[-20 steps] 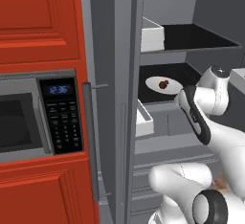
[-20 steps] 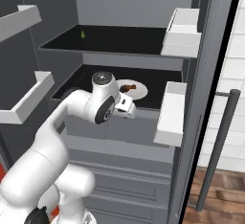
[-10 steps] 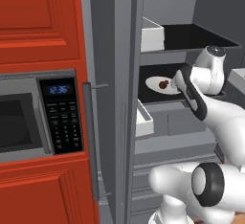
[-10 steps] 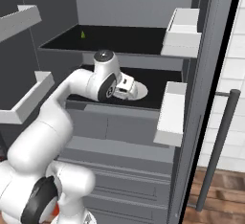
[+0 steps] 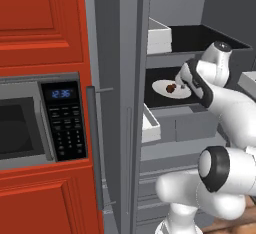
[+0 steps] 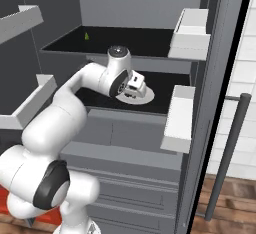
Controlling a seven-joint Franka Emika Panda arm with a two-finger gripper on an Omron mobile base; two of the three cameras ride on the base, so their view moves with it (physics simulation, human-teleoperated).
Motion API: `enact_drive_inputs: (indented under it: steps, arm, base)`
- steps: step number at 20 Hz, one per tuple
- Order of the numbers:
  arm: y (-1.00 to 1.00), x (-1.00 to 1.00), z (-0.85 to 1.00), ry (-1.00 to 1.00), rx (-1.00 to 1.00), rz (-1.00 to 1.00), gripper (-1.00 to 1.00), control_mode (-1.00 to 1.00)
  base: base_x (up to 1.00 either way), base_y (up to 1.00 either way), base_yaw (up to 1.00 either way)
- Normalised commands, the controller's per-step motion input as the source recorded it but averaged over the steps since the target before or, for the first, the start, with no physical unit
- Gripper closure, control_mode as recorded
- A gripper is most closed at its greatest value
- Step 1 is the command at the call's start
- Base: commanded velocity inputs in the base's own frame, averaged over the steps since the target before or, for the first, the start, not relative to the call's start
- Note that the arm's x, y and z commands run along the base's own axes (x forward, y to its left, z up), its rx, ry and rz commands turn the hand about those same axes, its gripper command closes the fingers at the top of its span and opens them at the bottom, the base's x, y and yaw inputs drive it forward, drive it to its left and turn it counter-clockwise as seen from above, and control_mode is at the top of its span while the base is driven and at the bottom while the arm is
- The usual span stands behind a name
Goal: Retrieve the chicken drumstick from the fridge and place it on the cutting board.
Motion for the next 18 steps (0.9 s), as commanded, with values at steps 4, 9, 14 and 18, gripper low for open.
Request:
enact_drive_inputs:
  steps: [4,9,14,18]
  arm:
    - [0.00,0.22,-0.05,-0.03,0.16,0.00,-1.00,-1.00]
    - [0.01,0.33,0.00,-0.01,0.03,0.00,-1.00,-1.00]
    - [0.04,0.42,-0.06,0.00,0.00,0.00,-1.00,-1.00]
    - [0.10,0.42,-0.27,0.01,0.00,0.00,-1.00,-1.00]
  base:
    - [0.00,0.00,0.00]
    - [0.00,0.00,0.00]
    - [0.00,0.00,0.00]
    - [0.00,0.00,0.00]
